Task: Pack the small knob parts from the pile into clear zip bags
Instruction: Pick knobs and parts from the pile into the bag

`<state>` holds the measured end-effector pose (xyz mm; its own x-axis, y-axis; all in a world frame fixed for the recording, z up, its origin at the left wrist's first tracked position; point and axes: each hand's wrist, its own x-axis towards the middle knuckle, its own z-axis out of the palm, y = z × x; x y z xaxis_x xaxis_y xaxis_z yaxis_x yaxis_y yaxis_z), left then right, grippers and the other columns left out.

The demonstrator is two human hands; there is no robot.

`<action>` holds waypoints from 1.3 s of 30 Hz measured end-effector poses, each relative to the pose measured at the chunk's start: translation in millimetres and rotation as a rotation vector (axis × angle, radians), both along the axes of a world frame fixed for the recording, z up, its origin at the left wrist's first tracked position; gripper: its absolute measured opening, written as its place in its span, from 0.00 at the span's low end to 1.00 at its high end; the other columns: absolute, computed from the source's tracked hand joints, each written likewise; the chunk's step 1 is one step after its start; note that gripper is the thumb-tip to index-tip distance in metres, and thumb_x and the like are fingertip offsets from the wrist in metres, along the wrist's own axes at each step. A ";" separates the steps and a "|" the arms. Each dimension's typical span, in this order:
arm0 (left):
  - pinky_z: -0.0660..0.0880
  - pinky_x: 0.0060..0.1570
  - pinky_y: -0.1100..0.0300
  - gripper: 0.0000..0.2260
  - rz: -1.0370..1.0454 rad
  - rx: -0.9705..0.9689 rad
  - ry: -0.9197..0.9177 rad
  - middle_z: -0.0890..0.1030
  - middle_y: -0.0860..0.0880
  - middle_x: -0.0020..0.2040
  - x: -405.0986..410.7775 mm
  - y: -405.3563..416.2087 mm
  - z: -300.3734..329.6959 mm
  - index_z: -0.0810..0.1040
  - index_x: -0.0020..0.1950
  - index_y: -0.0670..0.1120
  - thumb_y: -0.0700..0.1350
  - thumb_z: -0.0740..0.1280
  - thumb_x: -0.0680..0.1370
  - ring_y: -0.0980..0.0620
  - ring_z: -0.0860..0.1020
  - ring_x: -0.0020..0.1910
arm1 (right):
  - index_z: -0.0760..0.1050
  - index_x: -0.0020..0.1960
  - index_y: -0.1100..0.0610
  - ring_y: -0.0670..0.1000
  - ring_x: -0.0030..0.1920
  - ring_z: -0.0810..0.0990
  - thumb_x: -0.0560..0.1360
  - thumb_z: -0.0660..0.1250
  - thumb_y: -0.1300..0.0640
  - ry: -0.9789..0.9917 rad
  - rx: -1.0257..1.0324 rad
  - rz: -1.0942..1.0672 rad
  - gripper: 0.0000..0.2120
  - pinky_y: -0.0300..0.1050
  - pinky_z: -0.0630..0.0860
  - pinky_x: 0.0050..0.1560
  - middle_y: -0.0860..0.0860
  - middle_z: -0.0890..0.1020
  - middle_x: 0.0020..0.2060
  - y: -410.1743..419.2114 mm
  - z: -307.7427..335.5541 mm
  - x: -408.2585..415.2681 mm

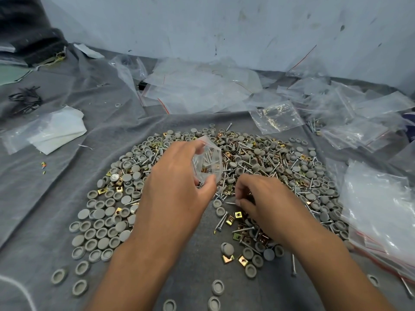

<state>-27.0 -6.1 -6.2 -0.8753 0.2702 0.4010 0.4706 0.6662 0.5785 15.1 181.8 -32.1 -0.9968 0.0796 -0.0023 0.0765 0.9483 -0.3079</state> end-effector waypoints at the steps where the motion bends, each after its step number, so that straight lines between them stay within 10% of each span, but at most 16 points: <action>1: 0.67 0.43 0.71 0.21 -0.001 0.002 -0.001 0.75 0.61 0.57 0.1 -0.2 -0.1 0.75 0.65 0.54 0.50 0.74 0.73 0.63 0.76 0.39 | 0.70 0.49 0.41 0.40 0.46 0.75 0.79 0.69 0.50 0.005 -0.005 0.002 0.08 0.45 0.79 0.47 0.38 0.76 0.44 0.5 -1.1 0.1; 8: 0.67 0.42 0.70 0.21 -0.002 0.012 0.001 0.75 0.61 0.57 -0.7 0.1 -0.3 0.75 0.65 0.54 0.50 0.74 0.74 0.63 0.76 0.41 | 0.75 0.62 0.39 0.43 0.55 0.73 0.79 0.66 0.42 0.108 0.088 -0.022 0.11 0.42 0.75 0.47 0.37 0.72 0.50 -5.3 -11.0 -8.4; 39: 0.66 0.42 0.72 0.20 0.007 -0.007 -0.005 0.75 0.60 0.56 0.0 0.2 0.9 0.75 0.66 0.53 0.51 0.73 0.74 0.63 0.76 0.42 | 0.80 0.59 0.41 0.44 0.54 0.73 0.79 0.67 0.43 0.185 0.211 0.067 0.10 0.39 0.70 0.46 0.39 0.78 0.52 -13.0 -13.4 -17.6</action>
